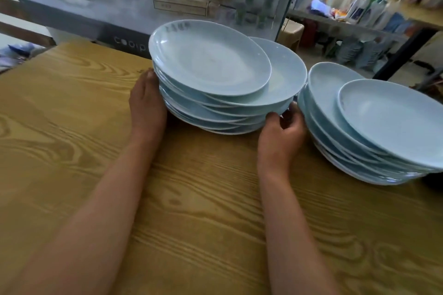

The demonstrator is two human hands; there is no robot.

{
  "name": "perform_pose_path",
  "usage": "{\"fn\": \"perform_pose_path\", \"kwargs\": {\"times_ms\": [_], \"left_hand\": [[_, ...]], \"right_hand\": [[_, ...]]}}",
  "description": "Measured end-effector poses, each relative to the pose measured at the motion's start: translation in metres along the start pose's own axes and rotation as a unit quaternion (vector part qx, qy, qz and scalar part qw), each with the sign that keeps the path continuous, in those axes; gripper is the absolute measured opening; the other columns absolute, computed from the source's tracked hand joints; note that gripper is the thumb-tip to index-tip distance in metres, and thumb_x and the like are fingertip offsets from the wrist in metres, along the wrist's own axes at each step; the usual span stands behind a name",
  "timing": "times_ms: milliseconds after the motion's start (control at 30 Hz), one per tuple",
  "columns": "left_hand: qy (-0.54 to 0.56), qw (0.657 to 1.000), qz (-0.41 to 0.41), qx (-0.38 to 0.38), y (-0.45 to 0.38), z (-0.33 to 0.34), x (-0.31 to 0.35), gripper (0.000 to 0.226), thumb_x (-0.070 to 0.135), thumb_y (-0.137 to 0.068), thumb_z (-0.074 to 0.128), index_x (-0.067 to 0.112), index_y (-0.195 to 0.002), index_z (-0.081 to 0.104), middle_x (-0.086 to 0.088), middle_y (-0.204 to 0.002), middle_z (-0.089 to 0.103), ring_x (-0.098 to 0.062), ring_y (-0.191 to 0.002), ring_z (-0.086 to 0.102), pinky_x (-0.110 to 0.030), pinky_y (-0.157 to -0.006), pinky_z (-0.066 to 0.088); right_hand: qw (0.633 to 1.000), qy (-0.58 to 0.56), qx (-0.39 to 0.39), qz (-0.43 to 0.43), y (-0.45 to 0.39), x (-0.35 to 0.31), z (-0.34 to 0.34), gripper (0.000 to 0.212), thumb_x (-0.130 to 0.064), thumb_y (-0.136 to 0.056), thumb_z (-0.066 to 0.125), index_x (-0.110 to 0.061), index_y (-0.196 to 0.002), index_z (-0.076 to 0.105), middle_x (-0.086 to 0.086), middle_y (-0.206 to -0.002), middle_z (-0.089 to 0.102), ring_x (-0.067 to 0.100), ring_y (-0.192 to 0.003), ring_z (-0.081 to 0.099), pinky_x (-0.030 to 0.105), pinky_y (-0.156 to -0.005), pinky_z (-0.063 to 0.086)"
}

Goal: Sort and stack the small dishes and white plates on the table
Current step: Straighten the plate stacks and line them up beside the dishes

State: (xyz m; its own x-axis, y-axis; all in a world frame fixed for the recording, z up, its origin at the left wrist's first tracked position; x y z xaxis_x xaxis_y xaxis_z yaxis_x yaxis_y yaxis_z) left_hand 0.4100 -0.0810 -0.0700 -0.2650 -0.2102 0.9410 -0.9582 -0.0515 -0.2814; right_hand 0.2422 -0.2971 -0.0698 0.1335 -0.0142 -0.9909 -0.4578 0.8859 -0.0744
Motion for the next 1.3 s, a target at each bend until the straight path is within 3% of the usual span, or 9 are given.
{"fn": "perform_pose_path", "kwargs": {"times_ms": [167, 300, 433, 600, 700, 833, 933, 1033, 1300], "left_hand": [[0.074, 0.997, -0.011, 0.016, 0.0029, -0.0027, -0.0057, 0.035, 0.031, -0.100, 0.035, 0.011, -0.101, 0.064, 0.003, -0.097, 0.065, -0.004, -0.085, 0.055, -0.023, -0.074, 0.043], [0.083, 0.996, -0.030, 0.021, 0.0030, -0.0051, -0.0060, 0.031, 0.029, -0.099, 0.036, 0.020, -0.083, 0.061, 0.004, -0.085, 0.062, -0.007, -0.077, 0.052, -0.030, -0.073, 0.043], [0.078, 0.996, -0.039, 0.023, 0.0036, -0.0064, -0.0049, 0.031, 0.027, -0.099, 0.035, 0.016, -0.079, 0.056, 0.005, -0.079, 0.058, -0.003, -0.069, 0.048, -0.022, -0.064, 0.040], [0.066, 0.997, -0.033, 0.025, 0.0048, -0.0078, -0.0029, 0.033, 0.026, -0.101, 0.032, 0.014, -0.081, 0.056, 0.005, -0.080, 0.058, 0.004, -0.065, 0.047, -0.012, -0.058, 0.038], [0.076, 0.996, -0.035, 0.021, 0.0061, -0.0064, -0.0020, 0.032, 0.029, -0.100, 0.033, 0.018, -0.079, 0.054, 0.005, -0.079, 0.057, -0.002, -0.069, 0.048, -0.019, -0.064, 0.041], [0.067, 0.997, -0.036, 0.010, 0.0043, -0.0044, -0.0046, 0.032, 0.034, -0.099, 0.035, 0.023, -0.076, 0.054, -0.002, -0.086, 0.058, -0.012, -0.079, 0.050, -0.034, -0.073, 0.043], [0.061, 0.998, -0.029, 0.004, 0.0047, -0.0036, -0.0031, 0.033, 0.034, -0.098, 0.035, 0.017, -0.097, 0.064, -0.001, -0.100, 0.065, -0.015, -0.093, 0.059, -0.041, -0.086, 0.048], [0.061, 0.998, -0.025, -0.005, 0.0065, -0.0015, 0.0010, 0.034, 0.032, -0.098, 0.037, 0.023, -0.119, 0.063, 0.007, -0.112, 0.066, -0.009, -0.106, 0.059, -0.034, -0.091, 0.048], [0.074, 0.996, -0.044, 0.002, 0.0081, -0.0018, 0.0031, 0.032, 0.030, -0.100, 0.038, 0.024, -0.121, 0.062, 0.013, -0.109, 0.065, 0.000, -0.101, 0.058, -0.020, -0.082, 0.045]], "right_hand": [[1.000, 0.005, 0.018, -0.009, 0.0000, -0.0022, -0.0033, 0.030, -0.009, -0.088, 0.062, -0.017, -0.117, 0.062, -0.016, -0.099, 0.065, -0.022, -0.076, 0.056, -0.002, -0.060, 0.039], [0.999, 0.019, 0.032, -0.004, 0.0017, -0.0019, -0.0052, 0.024, -0.011, -0.086, 0.061, -0.018, -0.108, 0.063, -0.013, -0.093, 0.066, -0.015, -0.075, 0.059, 0.002, -0.061, 0.041], [0.999, 0.034, 0.030, 0.005, 0.0031, -0.0011, -0.0060, 0.019, -0.014, -0.085, 0.062, -0.021, -0.103, 0.063, -0.010, -0.094, 0.067, -0.009, -0.076, 0.060, 0.006, -0.063, 0.044], [0.998, 0.052, 0.031, 0.012, 0.0045, 0.0013, -0.0059, 0.014, -0.017, -0.082, 0.063, -0.022, -0.095, 0.063, -0.004, -0.091, 0.068, 0.008, -0.081, 0.064, 0.026, -0.073, 0.051], [0.997, 0.060, 0.040, 0.007, 0.0028, 0.0020, -0.0066, 0.008, -0.022, -0.082, 0.066, -0.022, -0.090, 0.062, -0.001, -0.089, 0.067, 0.015, -0.081, 0.064, 0.031, -0.074, 0.052], [0.996, 0.076, 0.051, -0.003, -0.0003, 0.0031, -0.0096, 0.008, -0.023, -0.084, 0.068, -0.018, -0.088, 0.063, 0.000, -0.088, 0.067, 0.011, -0.078, 0.063, 0.024, -0.069, 0.049], [0.995, 0.086, 0.044, -0.006, -0.0005, 0.0026, -0.0085, 0.009, -0.020, -0.080, 0.070, -0.015, -0.083, 0.064, 0.000, -0.079, 0.067, 0.006, -0.067, 0.060, 0.020, -0.062, 0.047], [0.994, 0.100, 0.033, -0.013, 0.0016, -0.0003, -0.0057, 0.007, -0.018, -0.079, 0.069, -0.014, -0.077, 0.064, -0.002, -0.071, 0.065, 0.003, -0.060, 0.055, 0.018, -0.059, 0.045], [0.997, 0.060, 0.043, -0.020, 0.0033, -0.0010, -0.0073, 0.010, -0.014, -0.083, 0.055, -0.015, -0.074, 0.060, -0.004, -0.069, 0.061, 0.009, -0.061, 0.052, 0.030, -0.062, 0.043]]}}
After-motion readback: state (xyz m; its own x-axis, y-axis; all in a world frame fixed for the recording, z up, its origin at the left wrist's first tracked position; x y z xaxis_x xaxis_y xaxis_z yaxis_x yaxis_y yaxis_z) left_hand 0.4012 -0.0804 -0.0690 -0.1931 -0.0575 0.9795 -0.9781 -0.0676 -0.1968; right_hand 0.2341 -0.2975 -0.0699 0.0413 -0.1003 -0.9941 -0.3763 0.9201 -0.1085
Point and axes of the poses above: each hand's wrist, its own y-axis away from the middle knuckle, its own z-axis out of the palm, x = y × z, the point moved 7 cm from there along -y, towards the middle knuckle
